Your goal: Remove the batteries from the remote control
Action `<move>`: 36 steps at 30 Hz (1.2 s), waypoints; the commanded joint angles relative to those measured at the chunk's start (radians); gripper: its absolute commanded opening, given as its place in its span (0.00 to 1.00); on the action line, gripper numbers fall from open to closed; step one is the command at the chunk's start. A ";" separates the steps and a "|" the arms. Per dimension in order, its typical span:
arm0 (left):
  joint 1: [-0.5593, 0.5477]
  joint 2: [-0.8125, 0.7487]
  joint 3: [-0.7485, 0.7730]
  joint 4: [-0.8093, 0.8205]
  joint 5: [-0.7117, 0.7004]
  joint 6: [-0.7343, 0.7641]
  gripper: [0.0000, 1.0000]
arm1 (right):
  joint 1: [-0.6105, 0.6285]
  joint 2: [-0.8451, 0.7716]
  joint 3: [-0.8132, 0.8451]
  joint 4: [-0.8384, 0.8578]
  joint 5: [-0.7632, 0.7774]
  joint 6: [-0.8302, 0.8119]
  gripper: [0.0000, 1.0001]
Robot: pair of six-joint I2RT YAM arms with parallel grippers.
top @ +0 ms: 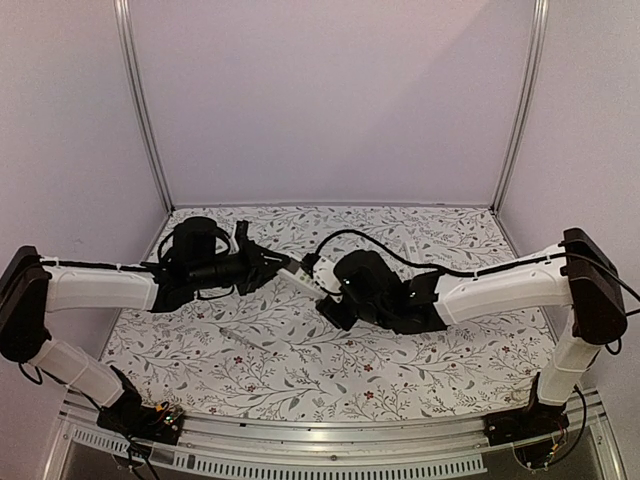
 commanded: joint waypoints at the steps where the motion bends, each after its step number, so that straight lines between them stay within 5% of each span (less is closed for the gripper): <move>1: 0.009 -0.029 -0.008 0.026 -0.004 -0.013 0.00 | 0.031 0.048 0.032 0.023 0.143 -0.018 0.61; 12: 0.010 -0.040 -0.013 0.008 -0.009 -0.028 0.00 | 0.069 0.099 0.054 0.096 0.346 -0.054 0.50; 17: 0.012 -0.040 -0.018 0.006 -0.012 -0.030 0.02 | 0.079 0.114 0.053 0.118 0.387 -0.088 0.27; 23: 0.021 -0.044 -0.037 0.020 0.007 -0.028 0.32 | 0.081 0.106 0.053 0.114 0.396 -0.072 0.00; 30: 0.042 -0.085 -0.044 -0.059 0.008 0.041 0.87 | 0.061 0.050 0.033 0.092 0.237 -0.004 0.00; 36: 0.080 -0.233 -0.056 -0.179 -0.066 0.261 0.97 | -0.096 -0.049 -0.026 0.060 -0.208 0.158 0.00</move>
